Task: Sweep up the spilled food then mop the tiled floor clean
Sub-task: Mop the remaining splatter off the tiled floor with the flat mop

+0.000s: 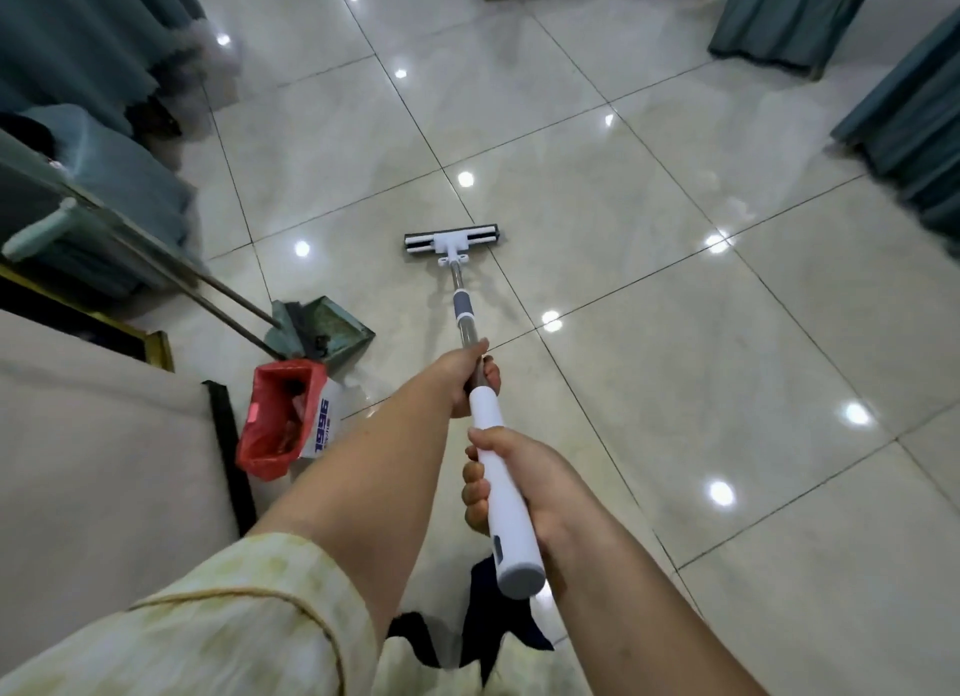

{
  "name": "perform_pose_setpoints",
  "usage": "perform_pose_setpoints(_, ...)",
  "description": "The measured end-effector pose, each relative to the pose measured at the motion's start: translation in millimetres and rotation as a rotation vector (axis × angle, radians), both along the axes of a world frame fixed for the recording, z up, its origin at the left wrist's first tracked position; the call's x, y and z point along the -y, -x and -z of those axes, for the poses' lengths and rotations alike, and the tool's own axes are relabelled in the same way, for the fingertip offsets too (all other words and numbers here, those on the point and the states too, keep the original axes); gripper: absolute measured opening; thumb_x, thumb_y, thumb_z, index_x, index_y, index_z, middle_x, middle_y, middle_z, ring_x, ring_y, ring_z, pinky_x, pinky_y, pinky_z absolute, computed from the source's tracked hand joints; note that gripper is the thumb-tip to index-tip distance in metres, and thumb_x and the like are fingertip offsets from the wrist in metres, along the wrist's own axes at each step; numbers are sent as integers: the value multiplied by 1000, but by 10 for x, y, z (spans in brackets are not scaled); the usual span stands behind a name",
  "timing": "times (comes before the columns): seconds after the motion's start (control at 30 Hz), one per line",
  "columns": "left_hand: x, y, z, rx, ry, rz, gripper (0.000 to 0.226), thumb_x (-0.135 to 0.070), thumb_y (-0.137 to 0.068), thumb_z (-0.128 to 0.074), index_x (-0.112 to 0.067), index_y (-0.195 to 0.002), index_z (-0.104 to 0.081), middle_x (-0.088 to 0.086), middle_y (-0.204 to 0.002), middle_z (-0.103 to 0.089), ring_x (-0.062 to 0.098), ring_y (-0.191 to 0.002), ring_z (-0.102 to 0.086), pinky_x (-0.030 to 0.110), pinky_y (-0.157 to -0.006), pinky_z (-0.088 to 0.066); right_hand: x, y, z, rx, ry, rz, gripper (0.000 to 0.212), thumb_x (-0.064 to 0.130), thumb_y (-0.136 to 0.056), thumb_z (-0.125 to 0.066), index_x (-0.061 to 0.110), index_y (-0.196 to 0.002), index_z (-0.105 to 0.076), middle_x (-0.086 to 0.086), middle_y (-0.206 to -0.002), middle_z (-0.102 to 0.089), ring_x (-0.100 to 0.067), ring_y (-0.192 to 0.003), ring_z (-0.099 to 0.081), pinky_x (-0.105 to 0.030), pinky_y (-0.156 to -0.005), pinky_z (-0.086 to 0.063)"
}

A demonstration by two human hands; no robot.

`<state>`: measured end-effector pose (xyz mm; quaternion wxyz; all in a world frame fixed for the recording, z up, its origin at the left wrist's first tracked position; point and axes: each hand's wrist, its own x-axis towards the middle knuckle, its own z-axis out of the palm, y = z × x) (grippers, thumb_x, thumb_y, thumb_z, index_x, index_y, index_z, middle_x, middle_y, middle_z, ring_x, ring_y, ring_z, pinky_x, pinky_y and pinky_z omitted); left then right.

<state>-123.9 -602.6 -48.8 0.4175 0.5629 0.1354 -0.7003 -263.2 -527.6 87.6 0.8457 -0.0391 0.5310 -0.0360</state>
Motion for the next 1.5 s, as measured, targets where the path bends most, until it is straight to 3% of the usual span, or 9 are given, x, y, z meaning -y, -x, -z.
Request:
perform_pose_setpoints(0.4, -1504, 396, 77, -203, 72, -173, 26, -24, -97, -51, -11, -78, -40, 0, -62, -39, 12, -34, -42, 16, -34, -39, -1617, 387, 102, 179, -13, 167, 17, 23, -87, -57, 6, -85, -55, -3, -60, -51, -12, -39, -47, -17, -38, -42)
perform_pose_setpoints(0.57, -2058, 580, 49, -264, 77, -220, 24, -24, -97, -52, -11, -81, -40, 0, -63, -38, 12, -37, -41, 15, -36, -39, -2179, 504, 137, 268, -101, 280, 21, 26, -79, -57, 7, -77, -49, -2, -56, -45, -13, -37, -43, -17, -36, -39)
perform_pose_setpoints(0.73, -2542, 876, -16, -313, 75, -243, 31, -26, -98, -49, -12, -73, -37, 0, -49, -35, 11, -32, -35, 12, -33, -32, -2650, 742, 73, 276, -133, 293, 20, 25, -82, -54, 8, -73, -47, -2, -54, -42, -13, -36, -40, -17, -35, -36)
perform_pose_setpoints(1.07, -3279, 2267, -77, -235, 105, -287, 32, -35, -96, -54, -10, -80, -42, -1, -64, -41, 11, -34, -43, 14, -36, -39, -3220, 2196, -63, 135, -77, 148, 22, 26, -85, -55, 5, -80, -54, -1, -58, -45, -12, -37, -43, -15, -38, -38)
perform_pose_setpoints(1.37, -4033, 3296, -245, -202, 90, -327, 32, -33, -96, -53, -9, -78, -40, 3, -49, -43, 12, -32, -43, 14, -35, -39, -3876, 3216, -269, 130, -78, 60, 19, 23, -85, -55, 5, -79, -52, -2, -59, -46, -13, -38, -44, -16, -39, -41)
perform_pose_setpoints(1.5, -4445, 3531, -513, -178, 103, -338, 31, -33, -95, -56, -10, -82, -40, 1, -60, -44, 9, -40, -45, 13, -37, -39, -4273, 3401, -375, 190, -96, 128, 20, 23, -84, -58, 5, -80, -50, -4, -56, -48, -14, -37, -47, -19, -37, -43)
